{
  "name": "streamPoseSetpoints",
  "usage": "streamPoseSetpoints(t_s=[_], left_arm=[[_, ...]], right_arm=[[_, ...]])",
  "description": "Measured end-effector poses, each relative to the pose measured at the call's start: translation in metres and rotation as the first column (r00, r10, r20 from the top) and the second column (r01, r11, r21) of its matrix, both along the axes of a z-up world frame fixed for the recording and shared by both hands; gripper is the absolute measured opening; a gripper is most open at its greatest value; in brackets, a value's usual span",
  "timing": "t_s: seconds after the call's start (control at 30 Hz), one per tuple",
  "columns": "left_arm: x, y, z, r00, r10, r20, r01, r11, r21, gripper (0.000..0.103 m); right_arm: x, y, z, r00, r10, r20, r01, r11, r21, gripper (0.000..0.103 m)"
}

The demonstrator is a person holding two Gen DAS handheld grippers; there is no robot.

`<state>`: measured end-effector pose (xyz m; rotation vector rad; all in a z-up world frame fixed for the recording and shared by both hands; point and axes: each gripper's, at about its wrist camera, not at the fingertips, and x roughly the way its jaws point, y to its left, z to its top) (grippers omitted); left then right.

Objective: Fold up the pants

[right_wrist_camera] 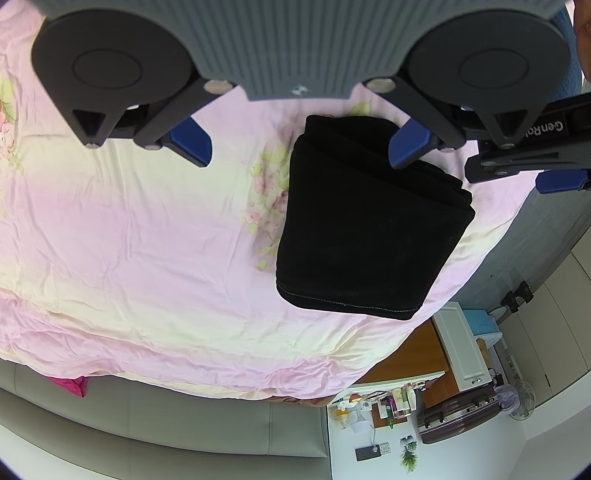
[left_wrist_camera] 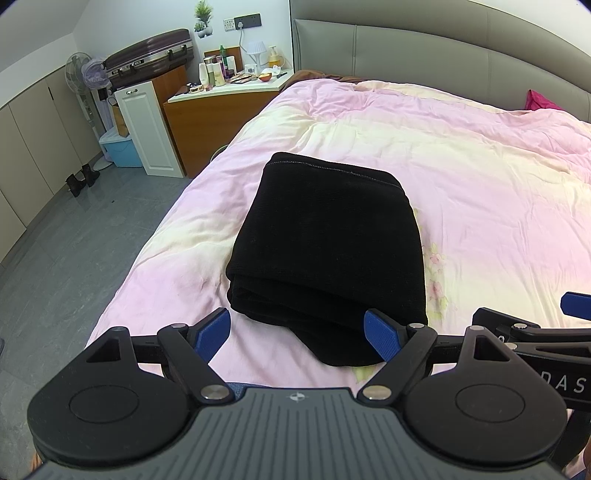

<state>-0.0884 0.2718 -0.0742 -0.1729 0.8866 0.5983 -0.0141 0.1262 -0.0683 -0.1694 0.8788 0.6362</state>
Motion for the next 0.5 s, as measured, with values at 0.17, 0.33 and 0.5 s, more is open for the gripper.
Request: streamPoseSetpoints(t_s=[0.17,0.33,0.5], left_arm=[[0.0001,0.0000,0.0006,1.000,0.000,-0.001,0.000,1.000,0.000,0.096],[-0.0006,-0.0008,0.0010,1.000,-0.001,0.003,0.001,1.000,0.003,0.096],[-0.0014,-0.0021,0.0016,1.000,-0.005,0.003,0.005,1.000,0.006,0.096]], right_arm=[[-0.0004,-0.0004,-0.0003,1.000,0.000,-0.001,0.000,1.000,0.000,0.098],[-0.0004,-0.0007,-0.0003,1.000,0.000,-0.001,0.000,1.000,0.000,0.098],[-0.0020,-0.0022,-0.0017,1.000,-0.003,-0.003,0.003,1.000,-0.002,0.098]])
